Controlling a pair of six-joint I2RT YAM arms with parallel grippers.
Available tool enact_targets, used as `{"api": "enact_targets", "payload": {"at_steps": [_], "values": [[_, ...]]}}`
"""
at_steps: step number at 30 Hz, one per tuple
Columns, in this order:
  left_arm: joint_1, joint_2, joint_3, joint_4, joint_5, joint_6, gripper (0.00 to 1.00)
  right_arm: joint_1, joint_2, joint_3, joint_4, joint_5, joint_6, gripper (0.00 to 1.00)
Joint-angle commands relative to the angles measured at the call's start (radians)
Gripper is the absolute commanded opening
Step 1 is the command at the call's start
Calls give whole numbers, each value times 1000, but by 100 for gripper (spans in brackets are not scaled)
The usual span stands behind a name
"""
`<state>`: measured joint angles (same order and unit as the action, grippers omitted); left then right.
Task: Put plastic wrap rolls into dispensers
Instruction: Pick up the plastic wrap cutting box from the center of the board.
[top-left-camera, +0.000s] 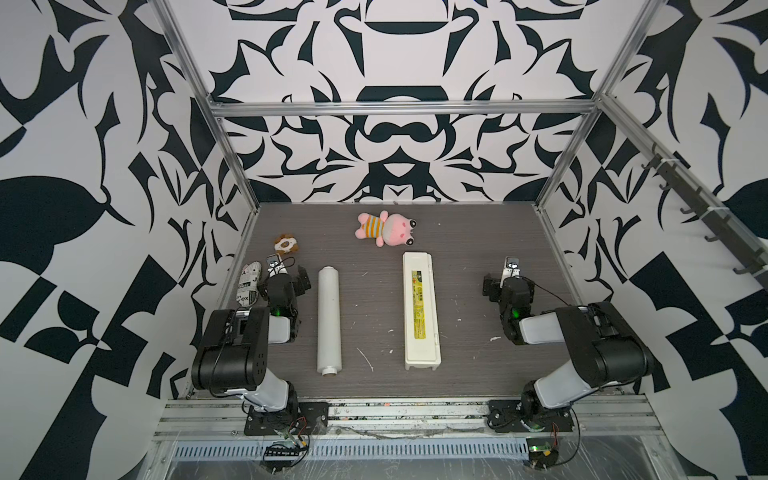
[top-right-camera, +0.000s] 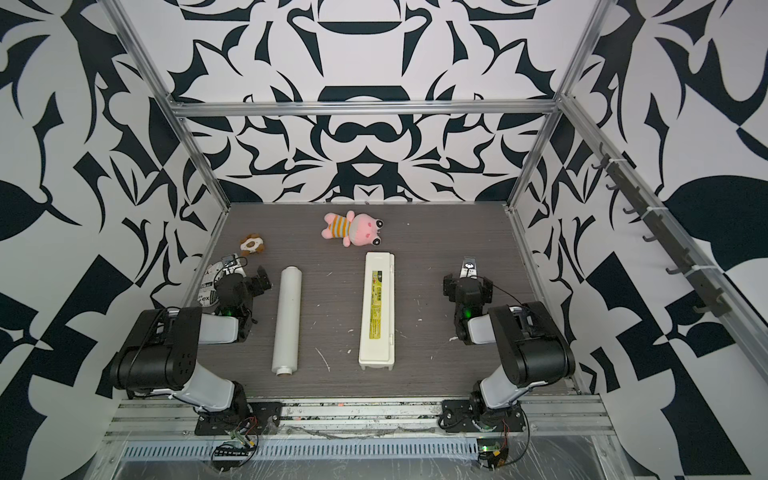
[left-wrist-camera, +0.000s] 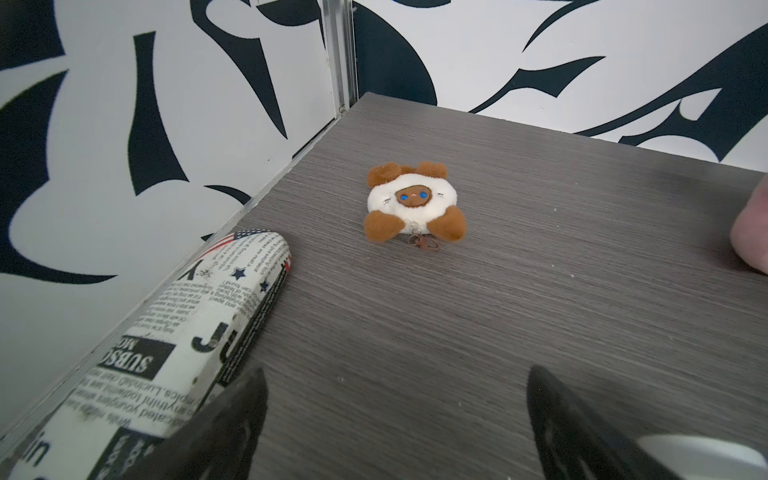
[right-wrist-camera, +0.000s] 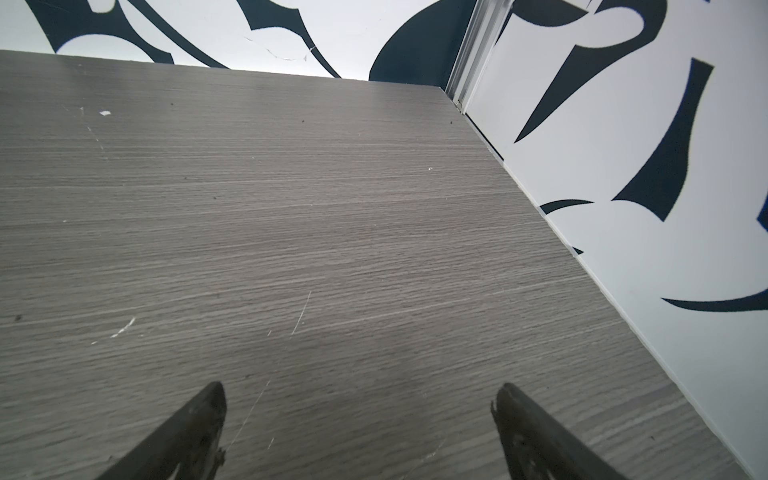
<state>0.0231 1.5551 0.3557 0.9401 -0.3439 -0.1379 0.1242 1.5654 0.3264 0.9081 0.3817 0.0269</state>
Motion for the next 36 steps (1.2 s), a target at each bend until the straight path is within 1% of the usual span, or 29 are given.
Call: {"api": "enact_targets", "payload": {"at_steps": [1, 14, 17, 18, 19, 20, 21, 24, 27, 29, 31, 32, 36], "values": [[0, -3, 7, -10, -6, 1, 99, 3, -15, 14, 29, 11, 9, 99], [0, -3, 10, -14, -1, 4, 99, 4, -16, 16, 28, 6, 2, 100], [0, -10, 7, 3, 11, 15, 99, 3, -32, 14, 29, 20, 2, 95], [0, -23, 21, -14, 11, 18, 99, 3, -62, 23, -20, 18, 5, 95], [0, -59, 58, -116, 29, 21, 99, 3, -105, 44, -101, 15, 3, 95], [0, -94, 103, -245, 29, 19, 99, 3, -147, 70, -184, 4, 0, 95], [0, -116, 143, -334, 24, 13, 99, 4, -177, 97, -245, 0, -3, 95], [-1, -162, 256, -531, 27, -5, 99, 4, -261, 208, -490, -34, 9, 94], [-3, -187, 366, -693, 70, -118, 99, 5, -297, 364, -761, -119, 87, 94], [-19, -186, 428, -795, 93, -203, 99, 13, -292, 464, -906, -225, 183, 94], [-54, -187, 454, -843, 94, -257, 99, 47, -281, 529, -985, -310, 261, 94], [-84, -192, 457, -852, 93, -275, 99, 78, -271, 562, -1018, -328, 295, 94], [-188, -200, 454, -877, 115, -373, 99, 231, -201, 661, -1092, -309, 389, 97]]}}
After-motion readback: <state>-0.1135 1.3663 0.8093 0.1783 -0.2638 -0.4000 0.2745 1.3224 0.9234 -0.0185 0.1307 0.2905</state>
